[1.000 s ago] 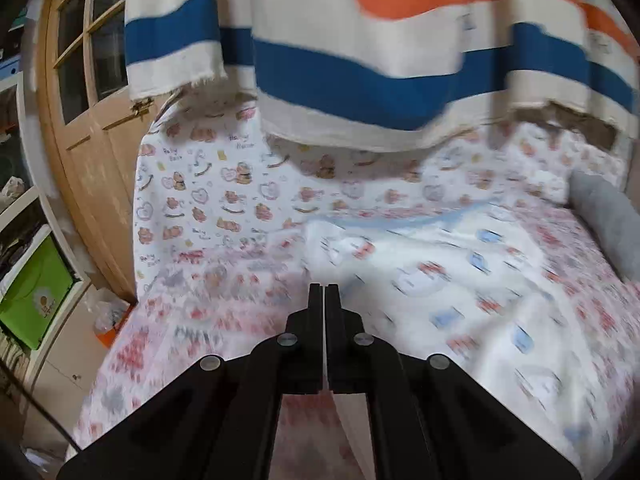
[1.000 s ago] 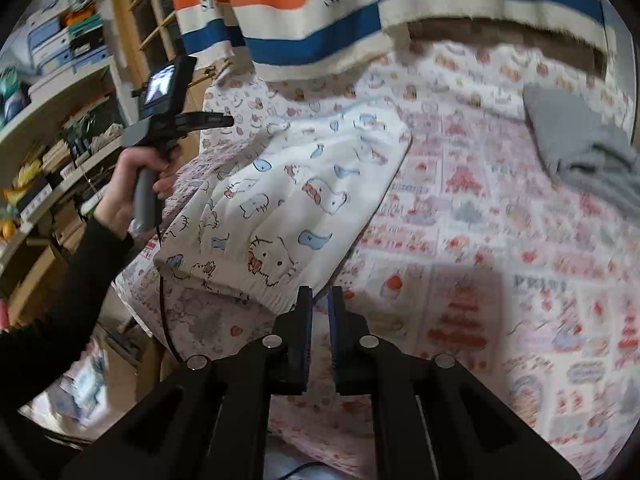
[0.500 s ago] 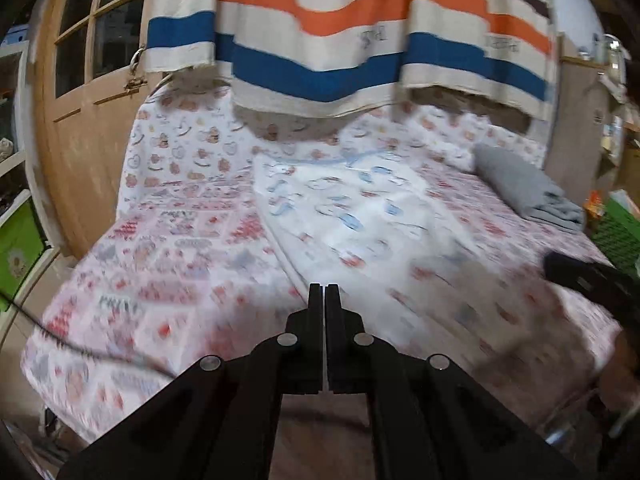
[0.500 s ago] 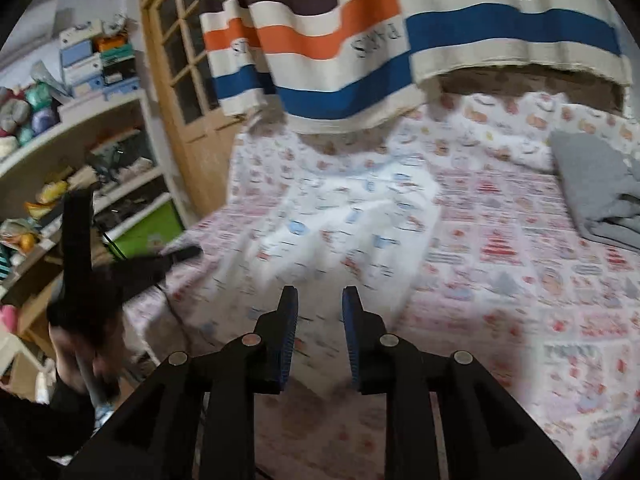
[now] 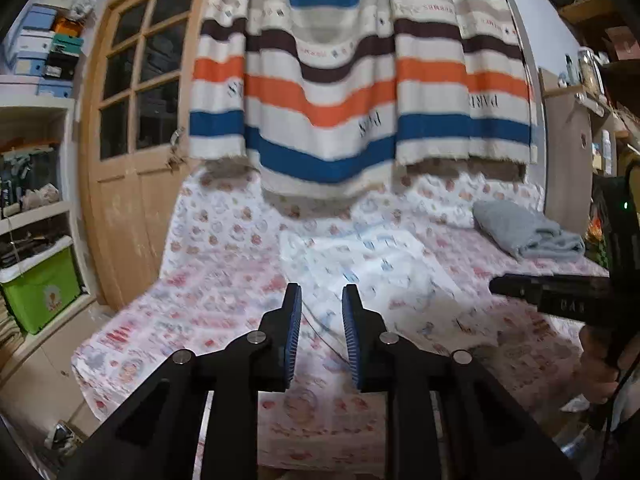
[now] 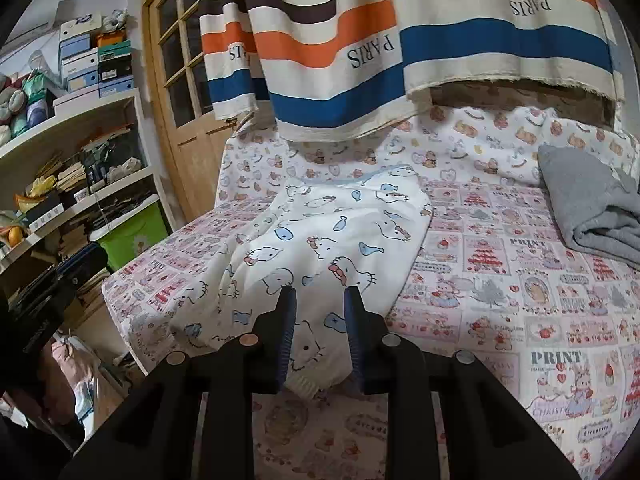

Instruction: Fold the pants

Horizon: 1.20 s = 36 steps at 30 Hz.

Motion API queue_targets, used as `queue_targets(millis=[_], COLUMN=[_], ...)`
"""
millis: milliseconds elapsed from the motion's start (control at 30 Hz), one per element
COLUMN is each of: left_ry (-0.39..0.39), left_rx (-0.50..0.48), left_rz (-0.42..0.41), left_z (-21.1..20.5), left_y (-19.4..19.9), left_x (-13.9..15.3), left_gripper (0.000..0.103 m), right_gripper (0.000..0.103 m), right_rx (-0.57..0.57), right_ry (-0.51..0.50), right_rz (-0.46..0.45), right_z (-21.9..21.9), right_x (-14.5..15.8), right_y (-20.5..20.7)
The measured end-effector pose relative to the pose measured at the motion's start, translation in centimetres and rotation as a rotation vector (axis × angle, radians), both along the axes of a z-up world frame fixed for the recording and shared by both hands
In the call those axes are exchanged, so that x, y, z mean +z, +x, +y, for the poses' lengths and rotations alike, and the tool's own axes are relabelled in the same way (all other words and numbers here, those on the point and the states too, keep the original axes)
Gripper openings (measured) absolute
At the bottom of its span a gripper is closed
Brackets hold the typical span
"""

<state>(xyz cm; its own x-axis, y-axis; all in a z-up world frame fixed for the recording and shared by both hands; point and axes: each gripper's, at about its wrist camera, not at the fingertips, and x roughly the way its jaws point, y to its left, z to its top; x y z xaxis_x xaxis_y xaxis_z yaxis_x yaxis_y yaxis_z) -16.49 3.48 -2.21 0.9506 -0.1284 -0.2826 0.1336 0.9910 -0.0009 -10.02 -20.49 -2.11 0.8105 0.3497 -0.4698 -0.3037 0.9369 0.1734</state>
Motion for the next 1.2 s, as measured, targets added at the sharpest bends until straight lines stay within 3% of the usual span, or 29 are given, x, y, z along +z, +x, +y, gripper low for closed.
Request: queue_targets(millis=[167,300,367,533,700,800,833,1067,1133,1167,1200], left_ry=[-0.082,-0.200,-0.218,-0.234,-0.222,-0.241,-0.258,-0.304,-0.334,-0.348,-0.358], left_rx=[-0.074,-0.120,-0.140,-0.171,-0.142,-0.134,-0.139,-0.177,-0.192,-0.194,-0.194], left_rz=[0.162,0.285,0.314,0.356,0.372,0.417,0.421,0.376,0.387,0.390,0.390], left_z=[-0.6,-0.3,-0.7,-1.5,-2.0,-1.7,-1.4,-0.3,-0.1,0.1,0.2], left_y=[0.8,2.3,2.8,3.7,4.7,5.1,5.2,6.2,6.8,7.1,7.3], left_x=[-2.5,-4.5,-5.2,-6.4,-6.5,-6.1,-5.8,-1.9,-1.4,-1.2,-1.1], left_gripper=[0.037,0.038,0.038,0.038,0.038,0.017,0.014,0.012,0.012,0.012,0.012], right_gripper=[0.025,0.025,0.025,0.025,0.025,0.026,0.025,0.026,0.036,0.055,0.063], right_rx=[-0.021,-0.015,-0.012,-0.006,0.008,0.032,0.034,0.151,0.186,0.207,0.213], right_ry=[-0.005,-0.040,-0.050,-0.044,-0.116,-0.177,-0.208,-0.363,-0.389,-0.403,-0.407], right_rz=[-0.028,-0.053,-0.061,-0.082,-0.095,-0.108,-0.120,-0.113,-0.099,-0.108,-0.129], right_z=[-0.3,-0.1,0.0,0.2,1.4,2.1,2.3,4.8,5.7,6.2,6.5], right_x=[-0.1,0.1,0.4,0.9,0.4,0.0,-0.1,-1.1,-1.6,-1.9,-2.0], right_y=[-0.6,-0.7,-0.5,-0.4,-0.6,-0.9,-1.0,-1.2,-1.3,-1.6,-2.0])
